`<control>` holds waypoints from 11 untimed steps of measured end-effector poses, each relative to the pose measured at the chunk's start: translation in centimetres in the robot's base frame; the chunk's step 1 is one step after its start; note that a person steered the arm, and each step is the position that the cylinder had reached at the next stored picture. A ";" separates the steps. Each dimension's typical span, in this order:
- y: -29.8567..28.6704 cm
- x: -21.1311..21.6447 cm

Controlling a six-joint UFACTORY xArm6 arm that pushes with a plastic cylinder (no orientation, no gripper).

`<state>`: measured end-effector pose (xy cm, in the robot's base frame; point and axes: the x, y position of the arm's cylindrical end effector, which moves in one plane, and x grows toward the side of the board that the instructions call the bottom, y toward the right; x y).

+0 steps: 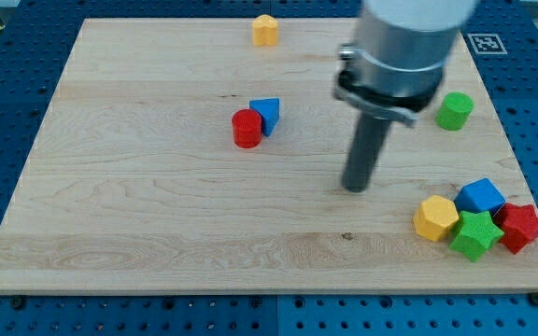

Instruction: Push blue triangle towards bottom center

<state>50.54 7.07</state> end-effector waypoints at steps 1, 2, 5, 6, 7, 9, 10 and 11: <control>-7.6 -1.4; -13.8 -4.2; -12.6 -12.9; -11.9 -12.3; -8.8 -11.6; -5.1 -8.8; -5.3 -7.5; -5.4 -5.7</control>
